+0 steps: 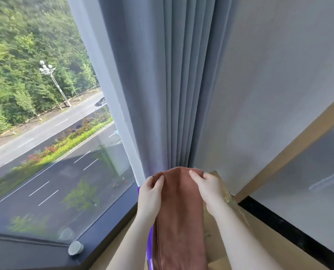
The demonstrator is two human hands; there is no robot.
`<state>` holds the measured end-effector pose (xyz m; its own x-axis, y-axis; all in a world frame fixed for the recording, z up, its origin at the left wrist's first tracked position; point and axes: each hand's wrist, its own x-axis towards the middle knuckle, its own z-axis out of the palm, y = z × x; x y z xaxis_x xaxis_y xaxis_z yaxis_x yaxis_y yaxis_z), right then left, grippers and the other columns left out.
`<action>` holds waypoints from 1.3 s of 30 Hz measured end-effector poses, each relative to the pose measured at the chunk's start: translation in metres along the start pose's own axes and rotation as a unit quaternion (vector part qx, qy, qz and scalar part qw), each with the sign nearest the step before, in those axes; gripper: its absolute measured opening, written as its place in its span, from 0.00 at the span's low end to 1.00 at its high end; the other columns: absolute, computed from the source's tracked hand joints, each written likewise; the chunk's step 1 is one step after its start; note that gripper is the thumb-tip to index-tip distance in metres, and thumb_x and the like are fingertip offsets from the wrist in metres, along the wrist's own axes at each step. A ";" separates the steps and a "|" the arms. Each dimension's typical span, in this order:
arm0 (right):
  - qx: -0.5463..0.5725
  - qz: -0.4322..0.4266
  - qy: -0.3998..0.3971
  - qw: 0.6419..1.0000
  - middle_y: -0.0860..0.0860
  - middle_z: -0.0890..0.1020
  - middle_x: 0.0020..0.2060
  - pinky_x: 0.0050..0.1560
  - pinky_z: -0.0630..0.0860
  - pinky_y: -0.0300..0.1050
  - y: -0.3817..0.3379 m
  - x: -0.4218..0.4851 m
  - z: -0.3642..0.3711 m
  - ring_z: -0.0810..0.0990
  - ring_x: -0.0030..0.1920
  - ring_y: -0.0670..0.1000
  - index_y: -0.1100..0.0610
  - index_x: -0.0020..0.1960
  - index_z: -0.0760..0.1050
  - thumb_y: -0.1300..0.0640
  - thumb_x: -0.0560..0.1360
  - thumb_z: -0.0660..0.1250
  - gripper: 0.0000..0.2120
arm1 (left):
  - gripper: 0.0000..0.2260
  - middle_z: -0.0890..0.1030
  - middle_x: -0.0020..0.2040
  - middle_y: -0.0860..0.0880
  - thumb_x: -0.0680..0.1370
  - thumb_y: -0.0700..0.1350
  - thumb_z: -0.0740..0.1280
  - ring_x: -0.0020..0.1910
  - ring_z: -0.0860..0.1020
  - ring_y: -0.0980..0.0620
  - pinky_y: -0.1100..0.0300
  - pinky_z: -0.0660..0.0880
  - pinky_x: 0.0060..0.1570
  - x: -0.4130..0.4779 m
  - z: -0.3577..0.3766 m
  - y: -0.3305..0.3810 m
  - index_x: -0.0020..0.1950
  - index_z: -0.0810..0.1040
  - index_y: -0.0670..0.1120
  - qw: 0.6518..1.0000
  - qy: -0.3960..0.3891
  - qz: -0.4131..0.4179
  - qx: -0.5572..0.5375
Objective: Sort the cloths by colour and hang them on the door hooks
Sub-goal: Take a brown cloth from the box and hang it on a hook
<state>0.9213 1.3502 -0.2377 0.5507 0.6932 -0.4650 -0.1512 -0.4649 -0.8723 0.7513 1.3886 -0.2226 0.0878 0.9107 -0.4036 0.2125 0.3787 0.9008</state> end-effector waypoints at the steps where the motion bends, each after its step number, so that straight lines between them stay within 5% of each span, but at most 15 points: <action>1: 0.010 -0.007 0.011 1.000 0.52 0.88 0.43 0.53 0.81 0.48 -0.004 -0.004 -0.008 0.85 0.45 0.51 0.53 0.47 0.85 0.46 0.77 0.73 0.10 | 0.09 0.85 0.49 0.60 0.82 0.49 0.64 0.52 0.82 0.58 0.57 0.79 0.55 -0.004 0.003 0.007 0.54 0.84 0.56 1.000 -0.006 0.016 -0.002; 4: 0.020 -0.042 0.023 0.999 0.48 0.88 0.43 0.58 0.82 0.58 -0.014 -0.019 -0.033 0.87 0.48 0.52 0.49 0.48 0.86 0.39 0.73 0.71 0.15 | 0.08 0.85 0.48 0.59 0.81 0.47 0.65 0.50 0.82 0.58 0.60 0.78 0.52 -0.018 0.013 0.027 0.53 0.84 0.55 0.999 -0.012 0.043 -0.025; 6: 0.054 -0.056 0.022 0.997 0.50 0.88 0.44 0.58 0.82 0.58 -0.022 -0.030 -0.050 0.87 0.49 0.54 0.53 0.49 0.86 0.45 0.77 0.71 0.12 | 0.07 0.85 0.46 0.57 0.81 0.46 0.65 0.48 0.81 0.58 0.62 0.75 0.46 -0.025 0.020 0.038 0.51 0.84 0.53 0.998 -0.019 0.055 -0.029; 10: 0.070 -0.096 0.046 0.992 0.49 0.88 0.43 0.44 0.81 0.40 -0.033 -0.051 -0.092 0.87 0.47 0.49 0.56 0.51 0.85 0.50 0.80 0.70 0.10 | 0.08 0.85 0.44 0.54 0.79 0.42 0.66 0.45 0.80 0.54 0.56 0.76 0.48 -0.037 0.039 0.060 0.47 0.83 0.52 0.993 -0.069 0.093 0.035; 16: 0.073 -0.133 0.085 0.985 0.47 0.88 0.42 0.34 0.75 0.29 -0.028 -0.078 -0.178 0.85 0.40 0.41 0.55 0.51 0.84 0.51 0.81 0.68 0.09 | 0.10 0.86 0.44 0.52 0.79 0.38 0.68 0.47 0.82 0.53 0.50 0.78 0.56 -0.077 0.090 0.081 0.46 0.83 0.52 0.968 -0.160 0.169 0.090; 23: 0.089 -0.181 0.160 0.966 0.44 0.88 0.43 0.38 0.74 0.28 -0.016 -0.113 -0.273 0.84 0.41 0.36 0.50 0.48 0.85 0.52 0.80 0.70 0.05 | 0.10 0.86 0.46 0.48 0.78 0.37 0.70 0.45 0.82 0.52 0.50 0.78 0.53 -0.130 0.150 0.102 0.48 0.85 0.51 0.936 -0.259 0.207 0.122; 30: 0.127 -0.190 0.229 0.946 0.45 0.88 0.45 0.50 0.80 0.42 0.016 -0.158 -0.366 0.86 0.48 0.45 0.51 0.48 0.85 0.53 0.79 0.72 0.04 | 0.08 0.87 0.46 0.50 0.79 0.37 0.69 0.47 0.85 0.50 0.56 0.81 0.50 -0.210 0.223 0.102 0.52 0.85 0.48 0.928 -0.301 0.200 0.093; 39: 0.167 -0.161 0.335 0.913 0.43 0.87 0.40 0.39 0.76 0.28 0.066 -0.238 -0.448 0.85 0.41 0.38 0.53 0.48 0.84 0.55 0.80 0.70 0.05 | 0.09 0.87 0.44 0.52 0.79 0.37 0.70 0.46 0.84 0.52 0.51 0.80 0.56 -0.279 0.306 0.085 0.50 0.85 0.50 0.877 -0.407 0.222 0.127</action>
<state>1.1483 0.9078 -0.1171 0.9726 0.2197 -0.0766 -0.0729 -0.0249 -0.9970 1.0428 1.1158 -0.0823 0.8607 0.4999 -0.0961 0.1826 -0.1270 0.9750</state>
